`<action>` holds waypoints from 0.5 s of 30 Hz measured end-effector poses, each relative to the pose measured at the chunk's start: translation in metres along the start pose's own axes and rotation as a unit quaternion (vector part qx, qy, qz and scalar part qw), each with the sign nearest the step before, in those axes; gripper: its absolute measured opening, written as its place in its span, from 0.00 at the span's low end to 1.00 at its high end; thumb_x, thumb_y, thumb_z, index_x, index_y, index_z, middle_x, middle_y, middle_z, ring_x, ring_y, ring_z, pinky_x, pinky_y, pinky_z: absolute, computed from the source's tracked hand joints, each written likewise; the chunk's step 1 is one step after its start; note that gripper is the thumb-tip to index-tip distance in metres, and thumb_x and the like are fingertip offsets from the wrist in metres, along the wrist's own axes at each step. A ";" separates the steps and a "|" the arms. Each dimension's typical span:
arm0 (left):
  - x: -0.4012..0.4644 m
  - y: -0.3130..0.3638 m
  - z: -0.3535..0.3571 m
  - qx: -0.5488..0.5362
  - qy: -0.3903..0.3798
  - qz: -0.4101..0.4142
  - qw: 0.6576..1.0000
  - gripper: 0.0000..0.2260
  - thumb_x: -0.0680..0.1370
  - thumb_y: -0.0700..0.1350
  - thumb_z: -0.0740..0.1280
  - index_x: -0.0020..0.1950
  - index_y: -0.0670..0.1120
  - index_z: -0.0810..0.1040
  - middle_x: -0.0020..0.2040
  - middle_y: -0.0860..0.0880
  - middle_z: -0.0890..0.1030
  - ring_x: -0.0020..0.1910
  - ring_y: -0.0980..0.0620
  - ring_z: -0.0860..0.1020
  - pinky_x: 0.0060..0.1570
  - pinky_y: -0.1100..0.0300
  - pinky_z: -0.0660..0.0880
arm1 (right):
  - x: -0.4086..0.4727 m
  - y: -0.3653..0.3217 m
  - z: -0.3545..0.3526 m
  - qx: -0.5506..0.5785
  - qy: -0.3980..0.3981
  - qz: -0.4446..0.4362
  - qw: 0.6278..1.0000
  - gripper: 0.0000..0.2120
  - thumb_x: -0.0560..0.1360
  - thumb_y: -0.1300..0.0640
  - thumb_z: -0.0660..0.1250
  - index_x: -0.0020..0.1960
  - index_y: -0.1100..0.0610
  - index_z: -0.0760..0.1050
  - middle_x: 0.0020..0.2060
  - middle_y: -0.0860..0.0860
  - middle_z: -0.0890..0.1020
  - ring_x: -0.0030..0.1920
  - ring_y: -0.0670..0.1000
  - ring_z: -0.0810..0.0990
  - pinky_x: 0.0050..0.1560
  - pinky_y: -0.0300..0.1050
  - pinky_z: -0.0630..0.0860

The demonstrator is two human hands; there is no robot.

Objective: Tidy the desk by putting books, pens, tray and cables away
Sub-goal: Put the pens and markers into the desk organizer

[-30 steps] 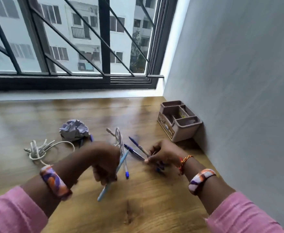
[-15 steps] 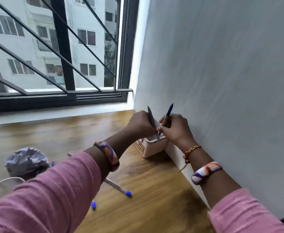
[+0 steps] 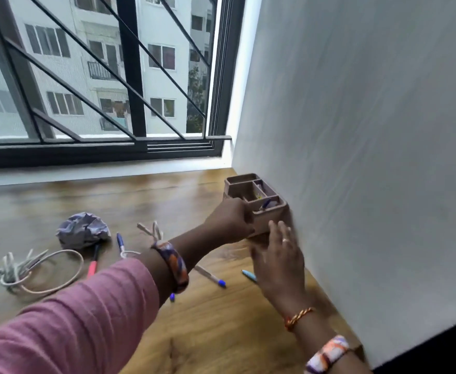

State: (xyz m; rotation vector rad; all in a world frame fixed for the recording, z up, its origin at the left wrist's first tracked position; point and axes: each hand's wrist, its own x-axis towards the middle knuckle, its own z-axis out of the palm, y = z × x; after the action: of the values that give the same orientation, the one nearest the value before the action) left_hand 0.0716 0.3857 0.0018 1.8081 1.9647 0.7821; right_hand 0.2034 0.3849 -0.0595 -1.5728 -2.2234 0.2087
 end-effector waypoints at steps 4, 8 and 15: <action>-0.042 -0.026 0.017 0.060 -0.072 0.013 0.995 0.09 0.72 0.40 0.69 0.51 0.40 0.80 0.49 0.44 0.82 0.49 0.47 0.78 0.48 0.57 0.75 | -0.036 0.025 0.032 -0.053 -0.109 -0.021 0.992 0.22 0.81 0.52 0.48 0.74 0.53 0.57 0.76 0.52 0.54 0.76 0.51 0.50 0.74 0.48 0.47; -0.068 -0.036 0.023 0.104 -0.124 0.036 0.986 0.12 0.73 0.45 0.70 0.55 0.46 0.79 0.54 0.48 0.80 0.54 0.51 0.76 0.53 0.57 0.74 | -0.044 0.027 0.029 0.022 -0.040 -0.137 0.990 0.13 0.77 0.63 0.59 0.59 0.55 0.75 0.61 0.55 0.77 0.64 0.55 0.74 0.64 0.47 0.68; -0.077 -0.041 -0.005 0.128 -0.089 0.023 0.987 0.13 0.74 0.48 0.69 0.57 0.48 0.78 0.56 0.51 0.80 0.56 0.52 0.76 0.53 0.58 0.74 | -0.004 0.010 -0.016 0.138 0.146 -0.149 0.968 0.08 0.73 0.68 0.65 0.49 0.58 0.76 0.43 0.56 0.81 0.43 0.54 0.81 0.44 0.47 0.79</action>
State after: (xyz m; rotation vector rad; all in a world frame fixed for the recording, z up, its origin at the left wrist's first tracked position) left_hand 0.0450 0.3078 -0.0271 1.9961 1.9852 0.3760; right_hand 0.2198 0.3829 -0.0497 -1.0356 -2.0608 0.1776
